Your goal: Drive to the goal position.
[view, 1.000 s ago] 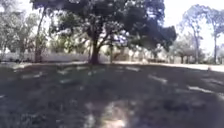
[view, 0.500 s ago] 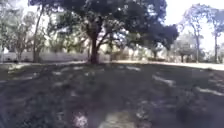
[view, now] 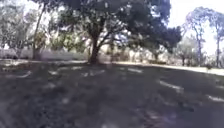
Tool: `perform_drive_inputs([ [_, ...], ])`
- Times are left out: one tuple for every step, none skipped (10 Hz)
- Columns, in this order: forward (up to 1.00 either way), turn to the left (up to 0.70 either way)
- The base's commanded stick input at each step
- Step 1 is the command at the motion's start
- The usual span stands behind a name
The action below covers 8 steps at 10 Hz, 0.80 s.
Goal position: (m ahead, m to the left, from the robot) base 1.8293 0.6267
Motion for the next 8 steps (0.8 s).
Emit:
perform_drive_inputs([
  [0.7, 0.0],
  [0.7, 0.0],
  [0.7, 0.0],
  [0.7, 0.0],
  [0.7, 0.0],
  [0.7, 0.0],
  [0.7, 0.0],
  [0.7, 0.0],
])
